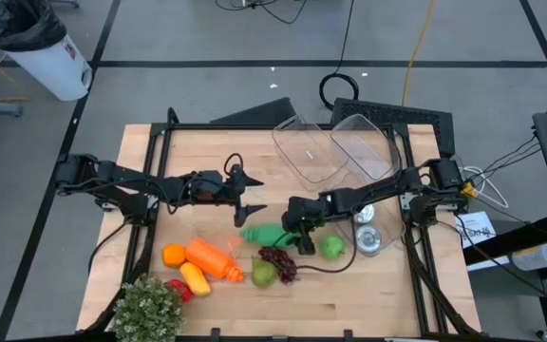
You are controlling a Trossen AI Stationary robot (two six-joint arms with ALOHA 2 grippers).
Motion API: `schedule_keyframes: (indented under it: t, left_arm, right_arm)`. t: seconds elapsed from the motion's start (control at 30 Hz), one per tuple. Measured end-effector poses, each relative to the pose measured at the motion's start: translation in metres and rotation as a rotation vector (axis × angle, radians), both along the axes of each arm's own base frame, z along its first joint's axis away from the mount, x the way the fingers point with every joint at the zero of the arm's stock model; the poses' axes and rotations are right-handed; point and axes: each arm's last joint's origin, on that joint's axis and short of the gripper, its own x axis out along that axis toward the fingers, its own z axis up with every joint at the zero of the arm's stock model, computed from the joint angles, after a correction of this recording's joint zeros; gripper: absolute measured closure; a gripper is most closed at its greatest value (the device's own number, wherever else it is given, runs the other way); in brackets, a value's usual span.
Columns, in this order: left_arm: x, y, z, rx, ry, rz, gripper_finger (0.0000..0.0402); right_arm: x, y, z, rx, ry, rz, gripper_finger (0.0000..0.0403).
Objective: Pick & Place Food Item
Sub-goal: Put the green water bottle into the top right transparent bin
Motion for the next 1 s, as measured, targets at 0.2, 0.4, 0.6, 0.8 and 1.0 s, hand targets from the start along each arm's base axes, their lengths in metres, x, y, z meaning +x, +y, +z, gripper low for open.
schedule_keyframes:
  t: [0.2,0.4,0.6,0.8,1.0]
  left_arm:
    - [0.000,0.000,0.000,-0.002,0.000,0.001,0.0050]
    - [0.000,0.000,-0.001,-0.003,0.010,0.001,0.0050]
    - [0.000,0.000,-0.001,-0.004,0.012,0.001,0.0050]
    - [-0.001,0.000,-0.001,0.000,0.016,0.012,0.0050]
    - [-0.001,0.001,-0.001,0.004,0.015,0.027,0.0050]
  right_arm:
    - [-0.001,0.000,0.011,-0.020,-0.046,0.023,0.0240]
    - [-0.011,-0.001,0.041,-0.025,-0.123,0.033,0.0290]
    - [-0.024,-0.003,0.066,-0.013,-0.212,0.030,0.0348]
    - [-0.032,-0.003,0.053,-0.010,-0.229,0.032,0.0349]
    - [-0.041,-0.004,0.033,-0.007,-0.243,0.031,0.0232]
